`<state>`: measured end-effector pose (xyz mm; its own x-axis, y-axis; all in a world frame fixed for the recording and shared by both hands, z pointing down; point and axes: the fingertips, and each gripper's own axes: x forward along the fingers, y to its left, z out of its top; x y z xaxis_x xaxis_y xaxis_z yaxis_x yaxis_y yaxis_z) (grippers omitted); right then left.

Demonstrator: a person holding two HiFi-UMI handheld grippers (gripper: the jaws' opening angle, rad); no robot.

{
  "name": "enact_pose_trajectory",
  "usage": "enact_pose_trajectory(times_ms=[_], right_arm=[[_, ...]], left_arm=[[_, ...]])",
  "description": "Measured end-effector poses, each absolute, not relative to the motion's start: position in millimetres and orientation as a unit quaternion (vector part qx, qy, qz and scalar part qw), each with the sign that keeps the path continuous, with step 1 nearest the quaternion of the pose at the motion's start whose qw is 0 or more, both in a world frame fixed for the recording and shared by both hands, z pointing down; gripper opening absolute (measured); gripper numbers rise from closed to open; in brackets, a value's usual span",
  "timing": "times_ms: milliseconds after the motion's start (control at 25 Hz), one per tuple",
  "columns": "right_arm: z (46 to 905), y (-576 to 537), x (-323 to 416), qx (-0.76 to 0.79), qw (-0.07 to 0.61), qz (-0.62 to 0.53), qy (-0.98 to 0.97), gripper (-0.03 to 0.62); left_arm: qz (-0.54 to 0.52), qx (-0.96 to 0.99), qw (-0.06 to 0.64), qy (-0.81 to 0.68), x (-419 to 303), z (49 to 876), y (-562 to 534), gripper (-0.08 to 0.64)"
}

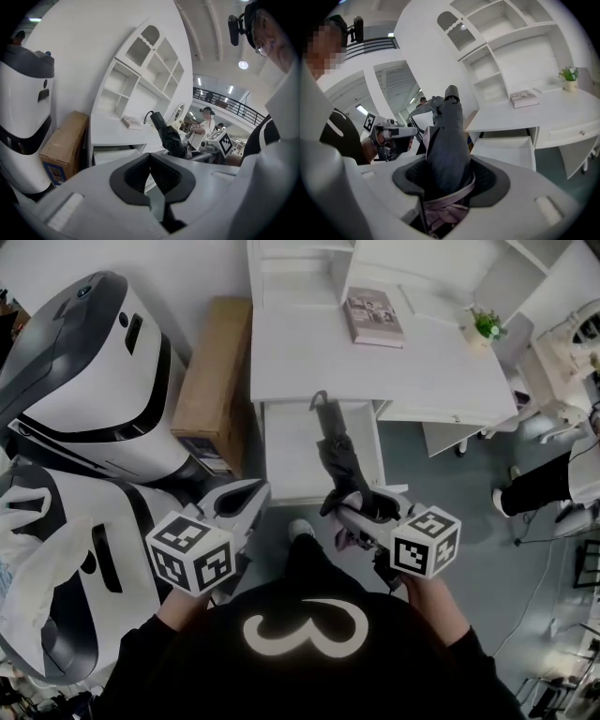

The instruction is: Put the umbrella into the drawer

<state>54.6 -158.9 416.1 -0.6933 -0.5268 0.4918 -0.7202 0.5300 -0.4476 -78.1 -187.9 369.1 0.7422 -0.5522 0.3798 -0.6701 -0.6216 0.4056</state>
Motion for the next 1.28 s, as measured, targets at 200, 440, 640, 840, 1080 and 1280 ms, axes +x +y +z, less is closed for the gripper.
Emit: enact_pose_trajectory(times_ms=[200,440,640,840,1080,1280], right_arm=[[426.0,-201.8,58.5,0.347,0.193,0.295,-0.869,0.235],[447.4,-245.7,66.7,0.324,0.251,0.271,-0.871,0.235],[467.8,-267.2,66.9,0.286,0.315,0.232,-0.875,0.235],[490.2,-276.7,67.6,0.249,0.357,0.221,-0.873,0.235],[529.1,-286.7,70.0,0.214,0.418,0.201,-0.860,0.235],[561.0,-294.5,69.2,0.191,0.449,0.202,-0.849,0.235]], left_arm=[[0.116,0.884,0.285,-0.352,-75.0,379.7,-219.7,0.009],[0.126,0.872,0.306,-0.362,-74.8,396.4,-246.8,0.009],[0.128,0.863,0.326,-0.365,-74.8,410.5,-264.0,0.009],[0.132,0.855,0.341,-0.368,-72.3,424.1,-274.3,0.009],[0.142,0.842,0.356,-0.380,-82.1,439.0,-285.0,0.009],[0.144,0.833,0.367,-0.387,-87.9,449.9,-293.5,0.009]])
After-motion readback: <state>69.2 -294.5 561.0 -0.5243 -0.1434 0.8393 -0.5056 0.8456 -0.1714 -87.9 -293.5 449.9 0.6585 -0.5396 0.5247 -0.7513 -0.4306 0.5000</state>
